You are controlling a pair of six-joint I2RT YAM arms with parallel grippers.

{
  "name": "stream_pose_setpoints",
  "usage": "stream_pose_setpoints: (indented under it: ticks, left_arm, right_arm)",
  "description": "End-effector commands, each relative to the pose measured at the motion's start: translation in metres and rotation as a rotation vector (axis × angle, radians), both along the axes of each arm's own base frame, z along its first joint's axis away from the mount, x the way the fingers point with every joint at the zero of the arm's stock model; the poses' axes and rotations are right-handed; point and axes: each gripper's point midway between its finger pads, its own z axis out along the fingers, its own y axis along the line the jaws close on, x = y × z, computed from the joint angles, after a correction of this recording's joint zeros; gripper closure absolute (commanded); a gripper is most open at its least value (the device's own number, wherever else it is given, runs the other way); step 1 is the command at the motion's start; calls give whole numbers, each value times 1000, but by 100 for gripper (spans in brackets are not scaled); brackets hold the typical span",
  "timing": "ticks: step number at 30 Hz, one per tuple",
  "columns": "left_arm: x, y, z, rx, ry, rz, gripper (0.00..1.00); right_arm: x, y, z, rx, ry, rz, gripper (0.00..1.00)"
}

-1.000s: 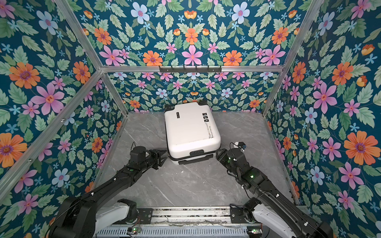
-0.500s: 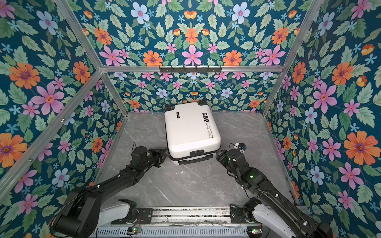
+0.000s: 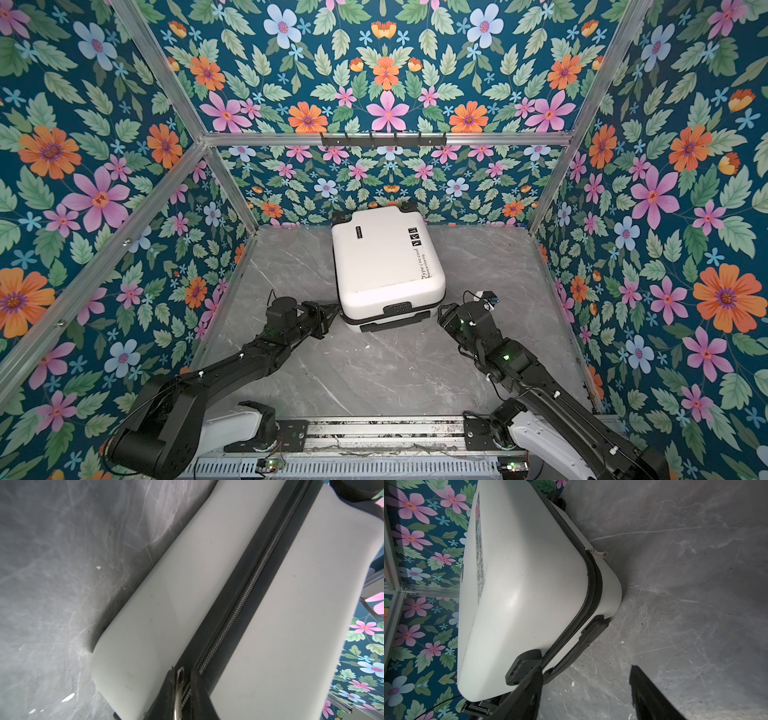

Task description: Pack the luggage

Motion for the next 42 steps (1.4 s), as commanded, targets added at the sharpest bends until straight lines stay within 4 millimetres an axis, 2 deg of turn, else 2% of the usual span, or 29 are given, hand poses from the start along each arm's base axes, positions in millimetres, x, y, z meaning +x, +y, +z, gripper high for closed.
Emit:
stream_pose_setpoints:
  ticks: [1, 10, 12, 17, 23, 28, 30, 33, 36, 38, 40, 42]
  left_arm:
    - [3, -5, 13, -24, -52, -24, 87]
    - [4, -8, 19, -27, -73, -39, 100]
    - [3, -8, 20, -24, -74, -44, 100]
    - [-2, -9, 31, 21, -75, -78, 100]
    - [-4, -10, 51, 78, -93, -124, 100]
    - [-6, -12, 50, 79, -81, -138, 100]
    - [-8, -13, 51, 88, -79, -154, 100]
    - [-10, -10, 49, 122, -64, -168, 100]
    - [-13, -8, 44, 136, -52, -176, 100]
    - [-16, -6, 38, 143, -38, -180, 100]
    - [-20, -2, 33, 168, -24, -191, 100]
    - [-25, 1, 28, 194, -13, -204, 100]
  right_arm:
    - [2, -1, 3, 11, -10, -14, 33]
    - [1, 2, -3, 19, 3, -6, 33]
    - [3, 5, -3, 20, -1, 7, 33]
    - [11, 26, -2, 40, 16, 81, 33]
    - [29, 53, 9, 169, -3, 70, 34]
    - [41, 65, 20, 197, -46, 77, 33]
    - [45, 59, 27, 164, -83, 58, 33]
    - [48, 35, 35, 87, -137, -9, 31]
    - [47, -1, 26, 42, -88, -86, 30]
    - [47, -16, 17, 63, -43, -93, 30]
    - [46, -17, 16, 39, -46, -34, 30]
    - [43, -7, 20, -36, -71, 84, 30]
